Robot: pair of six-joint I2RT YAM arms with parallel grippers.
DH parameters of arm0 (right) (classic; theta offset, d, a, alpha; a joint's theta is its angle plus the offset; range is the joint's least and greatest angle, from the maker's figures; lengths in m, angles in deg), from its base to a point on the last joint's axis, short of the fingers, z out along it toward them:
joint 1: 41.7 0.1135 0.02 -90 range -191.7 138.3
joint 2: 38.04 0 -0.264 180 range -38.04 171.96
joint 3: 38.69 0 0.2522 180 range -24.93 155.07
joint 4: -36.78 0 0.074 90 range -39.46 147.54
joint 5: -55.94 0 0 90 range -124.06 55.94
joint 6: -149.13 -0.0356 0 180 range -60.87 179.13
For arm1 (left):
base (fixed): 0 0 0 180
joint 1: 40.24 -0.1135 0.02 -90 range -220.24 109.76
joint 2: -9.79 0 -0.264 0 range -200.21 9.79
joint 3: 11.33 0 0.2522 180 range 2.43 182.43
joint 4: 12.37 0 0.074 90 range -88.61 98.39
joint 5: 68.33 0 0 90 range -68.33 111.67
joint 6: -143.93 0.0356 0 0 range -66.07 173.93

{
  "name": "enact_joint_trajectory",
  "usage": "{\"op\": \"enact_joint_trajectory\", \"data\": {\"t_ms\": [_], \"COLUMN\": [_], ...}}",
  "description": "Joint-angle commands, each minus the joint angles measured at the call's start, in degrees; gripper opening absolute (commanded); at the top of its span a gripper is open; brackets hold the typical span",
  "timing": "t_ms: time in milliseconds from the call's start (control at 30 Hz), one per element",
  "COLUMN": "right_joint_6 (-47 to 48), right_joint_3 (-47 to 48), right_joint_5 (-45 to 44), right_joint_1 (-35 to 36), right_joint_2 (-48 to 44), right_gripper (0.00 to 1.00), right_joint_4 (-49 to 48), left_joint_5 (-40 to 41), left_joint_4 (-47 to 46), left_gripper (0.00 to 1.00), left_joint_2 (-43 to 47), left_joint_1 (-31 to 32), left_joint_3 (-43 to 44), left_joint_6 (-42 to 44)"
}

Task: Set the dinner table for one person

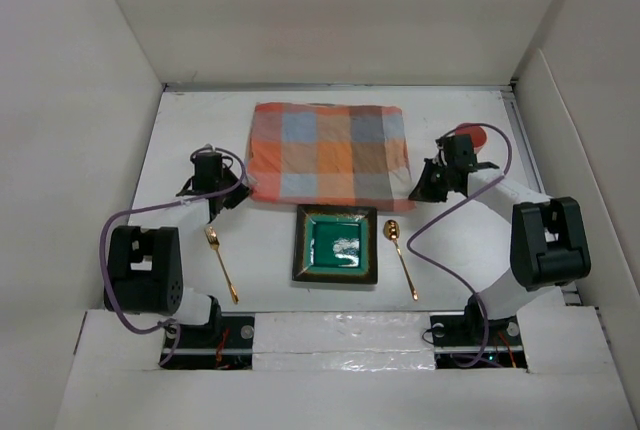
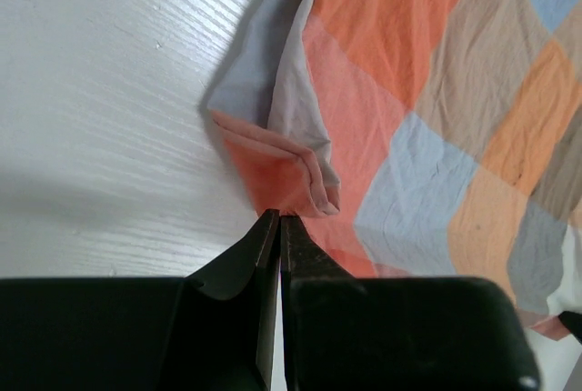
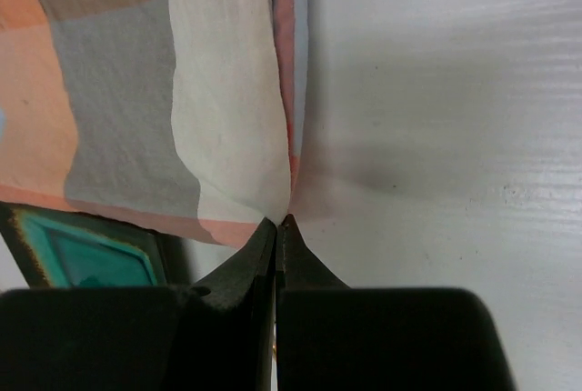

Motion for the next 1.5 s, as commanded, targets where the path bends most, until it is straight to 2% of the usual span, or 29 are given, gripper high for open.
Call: {"op": "enact_joint_trajectory", "data": {"t_ms": [0, 300, 467, 533, 567, 667, 700, 733, 800, 867, 900, 933, 967, 1000, 1067, 1100, 1133, 1167, 1200, 1233, 1267, 1333, 1467], "right_joint_6": [-0.73, -1.61, -1.00, -0.38, -0.38, -0.03, 0.06, -0.03, 0.14, 0.14, 0.14, -0.12, -0.47, -2.21, -6.59, -8.45, -9.69, -10.39, -10.92, -11.54, -14.50, -15.75, -23.57], "right_joint_3": [-1.37, -3.93, 0.54, 1.26, 1.70, 2.67, 2.75, 2.84, 2.23, 0.83, -0.22, -3.02, -4.44, -6.11, -13.01, -13.07, -14.72, -16.39, -16.49, -17.19, -20.07, -21.05, -28.43], "right_joint_5": [-1.92, -4.73, -5.70, -6.23, -6.49, -6.75, -7.63, -8.07, -8.60, -7.64, -5.29, -3.26, -1.59, 1.56, 3.26, 3.18, 3.26, 2.65, 1.17, 2.02, 4.82, 5.28, 4.15], "right_joint_1": [0.91, 0.39, 0.38, 0.38, 0.38, 1.60, 1.61, 2.22, 2.93, 5.20, 6.08, 7.22, 8.71, 12.21, 18.44, 20.49, 21.99, 23.13, 23.75, 24.80, 26.03, 28.31, 34.02], "right_joint_2": [-3.61, -3.71, -1.95, -3.60, -4.31, -9.05, -10.28, -13.43, -16.61, -21.86, -23.55, -25.05, -27.67, -28.65, -30.94, -31.38, -32.00, -32.35, -32.79, -32.97, -32.80, -32.45, -32.97], "right_gripper": [0.00, 0.03, 0.18, 0.22, 0.26, 0.39, 0.44, 0.53, 0.63, 0.65, 0.60, 0.21, 0.05, 0.00, 0.00, 0.00, 0.08, 0.22, 0.48, 0.55, 0.63, 0.66, 0.66], "right_joint_4": [-0.48, -1.01, 0.21, 0.83, 2.23, 5.39, 6.19, 7.16, 10.32, 12.08, 12.35, 12.09, 11.65, 11.13, 7.72, 7.69, 6.13, 5.41, 6.02, 5.41, 0.71, -0.56, -11.60], "left_joint_5": [-0.78, 0.71, 0.45, 0.36, 0.45, 1.67, 2.03, 2.03, 2.20, 2.82, 3.34, 2.91, 2.04, 1.77, 0.81, 0.45, 0.36, -0.25, -0.69, -1.22, -2.88, -3.50, -5.17], "left_joint_4": [2.17, 8.24, 8.33, 9.38, 9.90, 12.45, 13.76, 14.30, 16.32, 17.90, 19.04, 19.66, 20.01, 20.02, 18.88, 18.44, 18.00, 17.39, 16.95, 16.59, 15.28, 14.66, 12.73], "left_gripper": [0.00, 0.00, 0.01, 0.15, 0.28, 0.42, 0.43, 0.43, 0.43, 0.41, 0.40, 0.40, 0.39, 0.38, 0.38, 0.38, 0.38, 0.38, 0.38, 0.38, 0.38, 0.38, 0.38], "left_joint_2": [4.64, 10.71, 11.06, 11.59, 12.46, 15.36, 16.24, 18.08, 19.58, 21.16, 21.35, 21.26, 21.17, 21.09, 20.56, 20.56, 19.69, 18.81, 18.02, 16.18, 14.51, 13.19, 11.24], "left_joint_1": [-0.21, -0.21, -0.21, -0.21, -0.21, -0.21, -0.21, -0.21, 0.40, 1.63, 2.50, 2.51, 2.51, 2.51, 2.51, 2.51, 2.51, 2.51, 2.51, 2.51, 2.51, 2.51, 2.51], "left_joint_3": [-1.58, -7.29, -8.44, -7.66, -6.78, -4.14, -3.44, -2.21, -0.98, 0.78, 1.31, 2.18, 2.54, 2.98, 4.21, 4.21, 5.08, 5.53, 6.05, 7.28, 8.42, 9.83, 12.91], "left_joint_6": [0.97, 1.85, 1.93, 2.02, 2.11, 2.64, 2.98, 3.25, 3.86, 4.83, 5.18, 5.53, 5.62, 5.54, 5.62, 5.62, 5.62, 5.89, 6.06, 6.24, 6.24, 6.33, 6.94]}}
